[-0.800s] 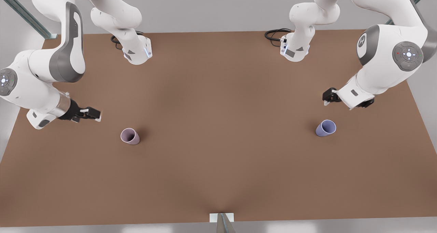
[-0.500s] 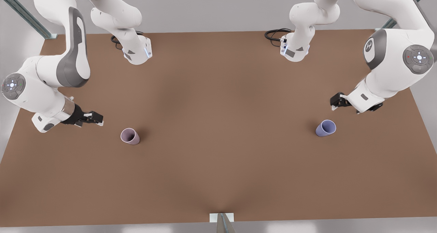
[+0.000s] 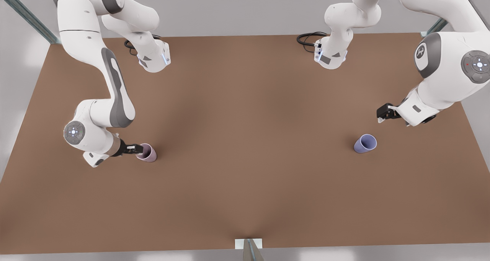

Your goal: Stack the cups, with the pink cup at the bottom and the purple cup at the top

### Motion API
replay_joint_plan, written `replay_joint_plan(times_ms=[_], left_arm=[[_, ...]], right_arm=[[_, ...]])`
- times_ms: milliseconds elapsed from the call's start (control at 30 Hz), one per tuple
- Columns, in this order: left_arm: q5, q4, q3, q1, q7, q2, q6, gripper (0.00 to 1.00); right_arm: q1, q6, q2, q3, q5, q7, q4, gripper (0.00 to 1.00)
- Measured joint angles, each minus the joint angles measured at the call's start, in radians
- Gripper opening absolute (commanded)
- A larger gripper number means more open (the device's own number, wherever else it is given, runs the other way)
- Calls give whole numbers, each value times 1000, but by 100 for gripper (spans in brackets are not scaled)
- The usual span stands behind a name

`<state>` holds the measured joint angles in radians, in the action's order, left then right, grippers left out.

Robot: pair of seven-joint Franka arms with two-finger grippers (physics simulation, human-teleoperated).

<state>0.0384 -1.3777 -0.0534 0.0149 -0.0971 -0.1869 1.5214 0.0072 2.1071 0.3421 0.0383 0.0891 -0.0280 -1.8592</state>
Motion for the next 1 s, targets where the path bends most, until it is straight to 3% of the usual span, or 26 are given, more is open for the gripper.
replay_joint_plan(times_ms=[567, 600, 667, 700, 733, 800, 1000], left_arm=[[-11, -18, -11, 0, -11, -16, -3, 100], [-11, -18, -12, 1, -11, -16, -4, 100], [-11, -18, -13, 2, -12, -17, -8, 100], [-11, -18, -13, 1, -12, -17, -13, 100], [-10, -19, -13, 1, -12, -17, -18, 100], [-10, -19, -11, 1, -13, -15, -30, 100], [-11, -17, -6, 1, -14, -9, -56, 100]], right_arm=[[-72, 164, 73, 17, 20, -33, -106, 98], [-73, 172, 78, 17, 20, -36, -111, 90], [-72, 190, 84, 17, 21, -41, -124, 52], [-72, 197, 87, 17, 24, -45, -126, 39], [-72, 202, 91, 17, 28, -51, -128, 32], [-72, 211, 100, 17, 44, -70, -127, 21], [-72, 226, 104, 18, 32, -82, -109, 21]])
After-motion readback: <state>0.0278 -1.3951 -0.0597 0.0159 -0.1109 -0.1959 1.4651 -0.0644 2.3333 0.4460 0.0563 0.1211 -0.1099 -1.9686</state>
